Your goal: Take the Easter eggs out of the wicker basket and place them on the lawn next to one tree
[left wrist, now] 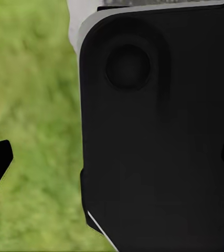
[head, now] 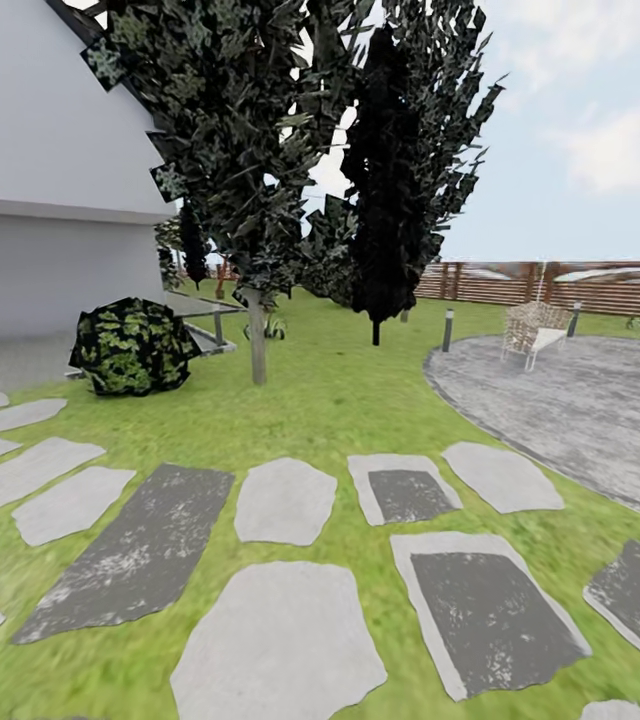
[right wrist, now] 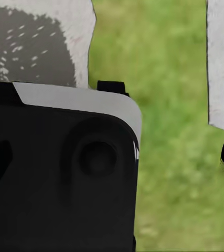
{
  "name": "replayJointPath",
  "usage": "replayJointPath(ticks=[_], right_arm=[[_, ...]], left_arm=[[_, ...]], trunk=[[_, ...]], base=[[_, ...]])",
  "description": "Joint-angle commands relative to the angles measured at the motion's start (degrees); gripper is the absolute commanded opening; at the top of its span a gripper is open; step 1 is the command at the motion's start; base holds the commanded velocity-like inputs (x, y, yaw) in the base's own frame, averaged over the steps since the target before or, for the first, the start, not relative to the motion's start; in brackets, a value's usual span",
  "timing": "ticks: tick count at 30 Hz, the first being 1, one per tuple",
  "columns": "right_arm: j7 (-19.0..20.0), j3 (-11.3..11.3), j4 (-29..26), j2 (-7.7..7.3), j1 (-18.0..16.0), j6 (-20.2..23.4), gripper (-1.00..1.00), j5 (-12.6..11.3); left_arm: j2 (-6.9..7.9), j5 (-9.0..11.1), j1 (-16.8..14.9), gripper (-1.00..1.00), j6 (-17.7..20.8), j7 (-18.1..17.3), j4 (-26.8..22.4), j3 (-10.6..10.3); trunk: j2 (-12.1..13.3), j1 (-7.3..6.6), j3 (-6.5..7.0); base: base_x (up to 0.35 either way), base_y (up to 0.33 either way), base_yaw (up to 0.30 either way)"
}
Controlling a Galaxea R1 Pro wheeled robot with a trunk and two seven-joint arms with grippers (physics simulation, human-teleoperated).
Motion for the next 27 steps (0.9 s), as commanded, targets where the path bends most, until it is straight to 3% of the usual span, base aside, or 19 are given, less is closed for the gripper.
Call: replayJointPath(ticks=[1,27], right_arm=[[0.0,0.3,0.2,0.0,-0.1,-0.4,1.0,0.0],[0.0,0.4,0.2,-0.01,-0.1,-0.4,1.0,0.0]], left_arm=[[0.01,0.0,0.0,1.0,0.0,0.0,-0.1,0.0],[0.01,0.0,0.0,1.0,0.0,0.0,-0.1,0.0]], trunk=[[0.0,0.04,-0.05],[0.0,0.04,-0.05]], base=[[0.342,0.0,-0.022],[0.342,0.0,-0.001]])
